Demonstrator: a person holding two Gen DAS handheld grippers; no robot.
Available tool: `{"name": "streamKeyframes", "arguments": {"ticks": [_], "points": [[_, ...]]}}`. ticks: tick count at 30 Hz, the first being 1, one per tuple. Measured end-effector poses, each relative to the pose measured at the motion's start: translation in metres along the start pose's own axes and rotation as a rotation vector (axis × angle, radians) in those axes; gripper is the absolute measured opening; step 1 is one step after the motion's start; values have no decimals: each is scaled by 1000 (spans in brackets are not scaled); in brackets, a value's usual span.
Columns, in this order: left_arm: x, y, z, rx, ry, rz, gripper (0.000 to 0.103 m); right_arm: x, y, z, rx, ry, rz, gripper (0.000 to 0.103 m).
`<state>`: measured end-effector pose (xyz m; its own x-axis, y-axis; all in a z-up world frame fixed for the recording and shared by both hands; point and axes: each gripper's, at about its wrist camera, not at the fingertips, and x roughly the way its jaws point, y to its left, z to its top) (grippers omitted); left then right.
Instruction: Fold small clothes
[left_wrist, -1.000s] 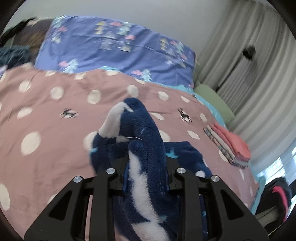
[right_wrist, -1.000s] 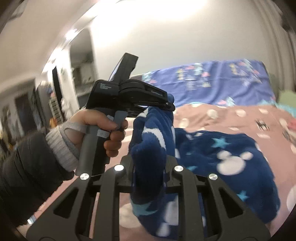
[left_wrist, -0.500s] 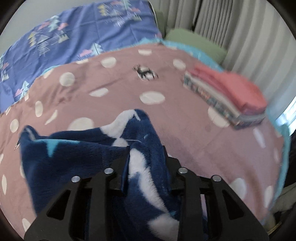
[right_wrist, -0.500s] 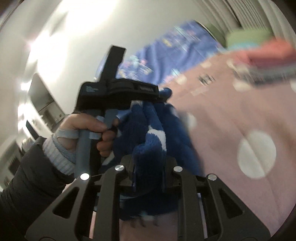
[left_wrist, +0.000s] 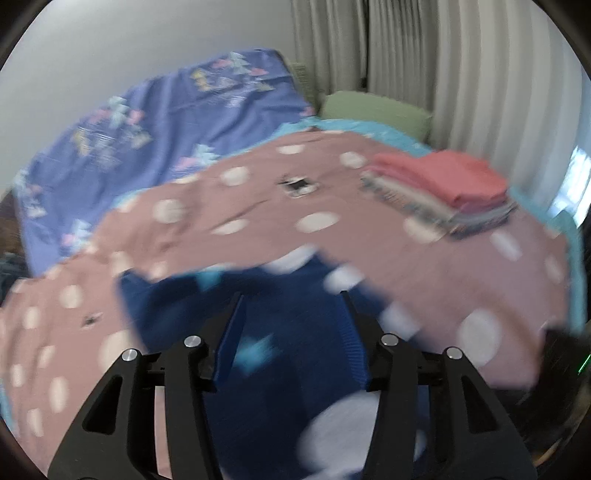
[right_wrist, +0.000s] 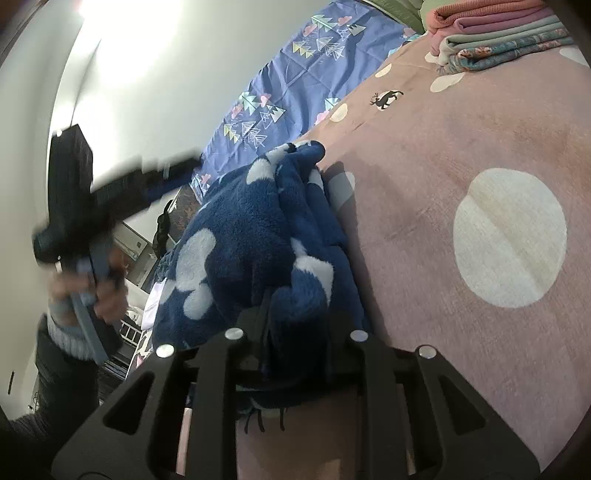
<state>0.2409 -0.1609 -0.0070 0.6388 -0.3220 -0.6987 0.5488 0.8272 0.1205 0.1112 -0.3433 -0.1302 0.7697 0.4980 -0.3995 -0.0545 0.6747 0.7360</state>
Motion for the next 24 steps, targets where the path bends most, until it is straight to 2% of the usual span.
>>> {"name": "streamKeyframes", "arguments": {"ticks": [1,4,6,8,10,13,15,16,17,18,21,22,24], "points": [[1,8,-14,8,21,25,51,-3,2,-2,-1,0,1,23],[16,17,-39,2,75,17,52,-13,2,0,1,-2,13,32],[30,6,-51,75,80,76,52,-26,2,9,15,-33,2,40],[37,0,-53,92,87,92,52,-44,8,16,3,-89,19,40],[44,-8,-48,104,99,90,52,-62,28,23,-71,-135,61,39],[53,-16,-41,127,117,95,51,-58,58,26,-186,-117,94,39],[55,-16,-41,126,113,96,51,-34,71,22,-242,-53,27,39],[55,-15,-42,116,107,92,52,-15,68,19,-248,-20,-56,39],[53,-12,-44,96,93,85,52,2,62,18,-247,1,-128,30],[50,-9,-46,76,73,82,53,20,51,13,-251,27,-197,27],[37,-12,-54,82,5,115,58,23,48,2,-300,-5,-209,27],[30,-14,-56,88,-9,139,63,20,54,0,-322,-1,-226,27],[12,-15,-58,68,-22,139,74,21,56,-1,-343,-4,-243,27]]}}
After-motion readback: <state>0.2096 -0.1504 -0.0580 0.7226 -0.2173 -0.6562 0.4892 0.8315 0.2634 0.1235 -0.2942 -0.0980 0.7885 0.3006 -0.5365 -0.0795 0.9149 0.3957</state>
